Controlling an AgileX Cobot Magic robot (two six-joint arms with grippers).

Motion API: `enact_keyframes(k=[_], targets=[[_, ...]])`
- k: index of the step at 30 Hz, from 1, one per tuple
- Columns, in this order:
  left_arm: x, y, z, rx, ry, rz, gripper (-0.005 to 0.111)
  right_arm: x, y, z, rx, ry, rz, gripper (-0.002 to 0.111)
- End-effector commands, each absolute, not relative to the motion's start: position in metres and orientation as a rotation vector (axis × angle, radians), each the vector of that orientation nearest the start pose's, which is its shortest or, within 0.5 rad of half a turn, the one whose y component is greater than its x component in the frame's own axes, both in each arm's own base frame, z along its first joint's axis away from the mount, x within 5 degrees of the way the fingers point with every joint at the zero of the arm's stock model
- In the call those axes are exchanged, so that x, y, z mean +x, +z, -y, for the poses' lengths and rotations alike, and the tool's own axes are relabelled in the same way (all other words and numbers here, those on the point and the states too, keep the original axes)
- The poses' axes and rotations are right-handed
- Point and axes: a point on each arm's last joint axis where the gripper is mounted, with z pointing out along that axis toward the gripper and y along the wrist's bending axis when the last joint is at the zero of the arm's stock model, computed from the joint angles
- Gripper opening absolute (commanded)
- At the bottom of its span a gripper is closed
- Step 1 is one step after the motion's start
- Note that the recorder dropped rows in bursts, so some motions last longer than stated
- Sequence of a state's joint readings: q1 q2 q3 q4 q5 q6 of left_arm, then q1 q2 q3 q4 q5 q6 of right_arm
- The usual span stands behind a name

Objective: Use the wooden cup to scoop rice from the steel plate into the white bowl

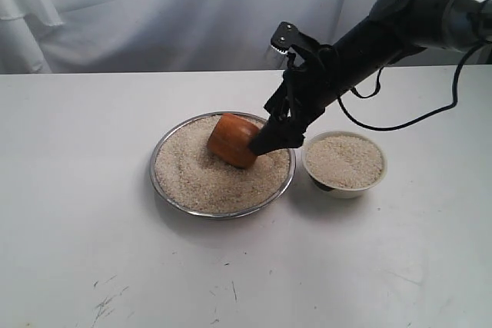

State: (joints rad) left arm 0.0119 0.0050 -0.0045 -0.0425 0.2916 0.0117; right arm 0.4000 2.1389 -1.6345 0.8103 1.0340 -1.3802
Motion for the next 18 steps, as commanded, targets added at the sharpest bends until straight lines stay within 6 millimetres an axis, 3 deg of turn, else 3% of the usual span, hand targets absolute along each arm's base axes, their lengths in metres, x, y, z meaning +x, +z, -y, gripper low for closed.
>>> enact_keyframes(k=[1, 8, 14, 18], targets=[[0.055, 0.187, 0.001, -0.03, -0.027, -1.768, 0.0, 0.386, 0.192, -0.242, -1.695, 0.621, -1.922, 0.1], [0.055, 0.187, 0.001, -0.03, -0.027, -1.768, 0.0, 0.381, 0.19, -0.26, -1.714, 0.483, -1.915, 0.1], [0.055, 0.187, 0.001, -0.03, -0.027, -1.768, 0.0, 0.386, 0.191, -0.266, -1.607, 0.437, -1.929, 0.1], [0.055, 0.187, 0.001, -0.03, -0.027, -1.768, 0.0, 0.381, 0.19, -0.268, -1.63, 0.471, -1.938, 0.1]])
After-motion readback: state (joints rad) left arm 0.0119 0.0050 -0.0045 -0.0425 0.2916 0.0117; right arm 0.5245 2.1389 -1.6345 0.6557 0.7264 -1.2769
